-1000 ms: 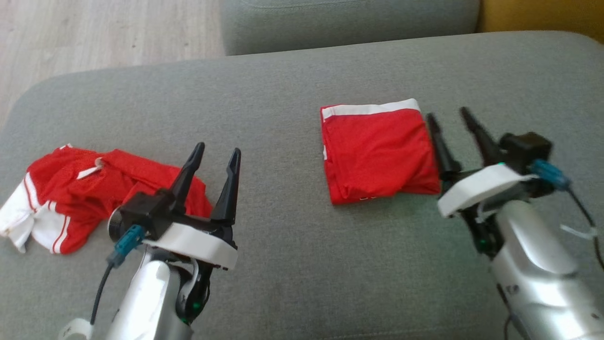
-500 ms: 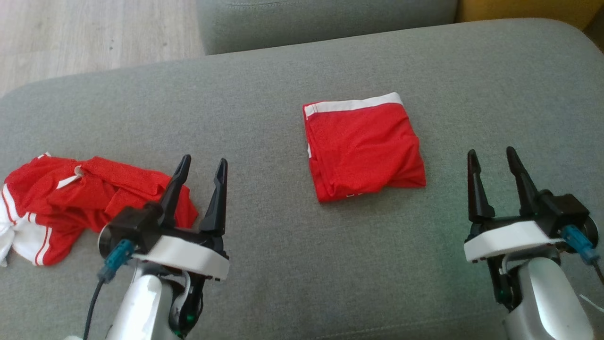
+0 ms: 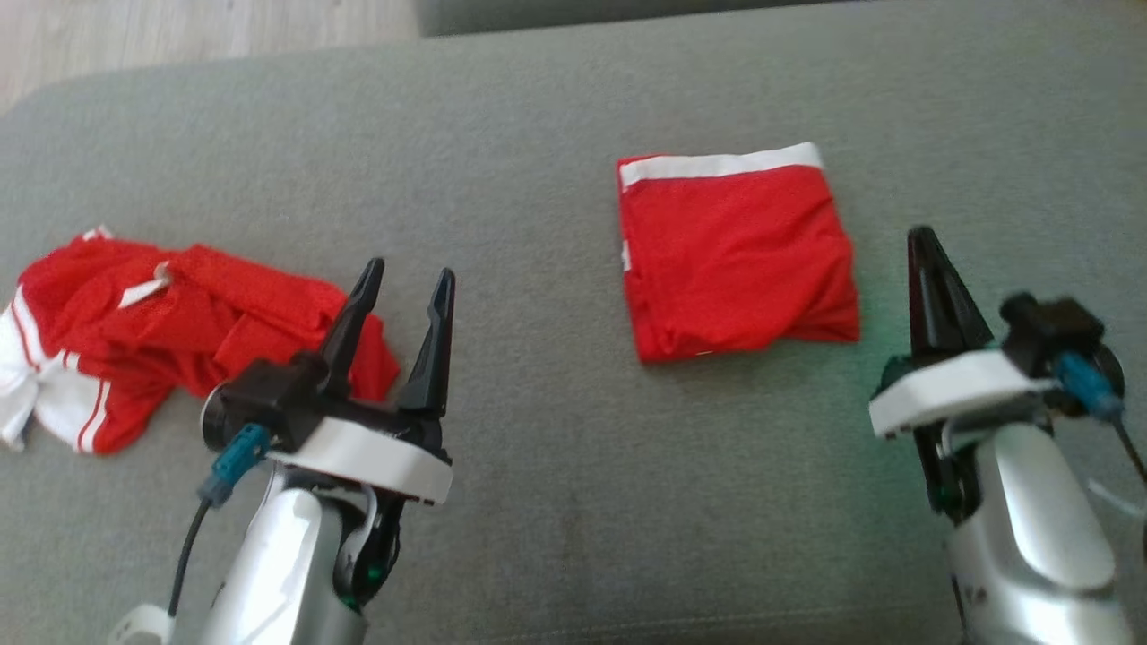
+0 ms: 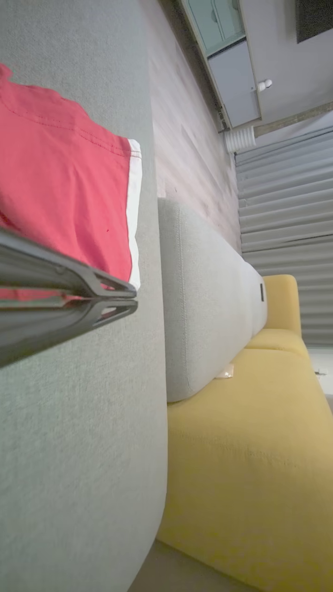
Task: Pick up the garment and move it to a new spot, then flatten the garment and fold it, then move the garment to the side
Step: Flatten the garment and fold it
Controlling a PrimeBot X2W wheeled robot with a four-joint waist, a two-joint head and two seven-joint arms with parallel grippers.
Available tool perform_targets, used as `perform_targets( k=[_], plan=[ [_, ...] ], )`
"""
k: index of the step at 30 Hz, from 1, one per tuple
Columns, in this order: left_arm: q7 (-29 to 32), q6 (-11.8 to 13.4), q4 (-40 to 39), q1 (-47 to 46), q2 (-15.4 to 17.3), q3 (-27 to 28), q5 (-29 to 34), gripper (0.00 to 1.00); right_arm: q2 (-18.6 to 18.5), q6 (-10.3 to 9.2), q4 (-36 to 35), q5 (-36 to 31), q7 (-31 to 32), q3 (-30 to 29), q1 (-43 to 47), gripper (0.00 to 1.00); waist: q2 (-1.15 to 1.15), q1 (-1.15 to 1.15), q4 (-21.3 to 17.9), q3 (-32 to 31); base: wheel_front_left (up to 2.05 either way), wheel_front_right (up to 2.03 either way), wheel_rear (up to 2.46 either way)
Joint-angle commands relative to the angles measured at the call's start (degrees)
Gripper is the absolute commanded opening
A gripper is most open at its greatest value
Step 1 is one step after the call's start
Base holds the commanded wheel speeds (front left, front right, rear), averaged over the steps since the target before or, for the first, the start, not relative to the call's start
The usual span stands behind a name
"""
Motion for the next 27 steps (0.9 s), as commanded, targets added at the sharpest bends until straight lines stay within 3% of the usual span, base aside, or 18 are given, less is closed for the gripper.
perform_targets(
  k=[1, 11, 15, 27],
  plan=[
    [-0.3, -0.1, -2.1, -2.6, 0.4, 1.2, 0.0, 1.00, -0.2, -0.05, 0.1, -0.2, 0.5, 1.6, -3.2, 0.00, 0.00, -0.01, 1.7, 1.8, 0.00, 0.00, 0.00],
    [-0.3, -0.3, -1.7, -3.8, 0.4, 0.8, 0.1, 1.00, -0.3, -0.05, 17.9, -2.4, 4.7, 1.0, -10.8, 0.00, 0.00, -0.01, 3.9, 3.6, 0.00, 0.00, 0.00],
    [-0.3, -0.4, -1.4, -3.9, 0.4, 0.8, 0.0, 1.00, -0.1, -0.05, 22.6, -3.1, 2.8, 0.3, -12.6, 0.00, 0.00, -0.01, 4.1, 3.2, 0.00, 0.00, 0.00],
    [-0.3, -0.1, -1.7, -3.6, 0.4, 0.2, -0.6, 1.00, 0.4, -0.05, 20.5, 0.2, -3.1, 6.7, -15.6, 0.00, 0.00, -0.01, 6.2, 2.1, 0.00, 0.00, 0.00]
  ],
)
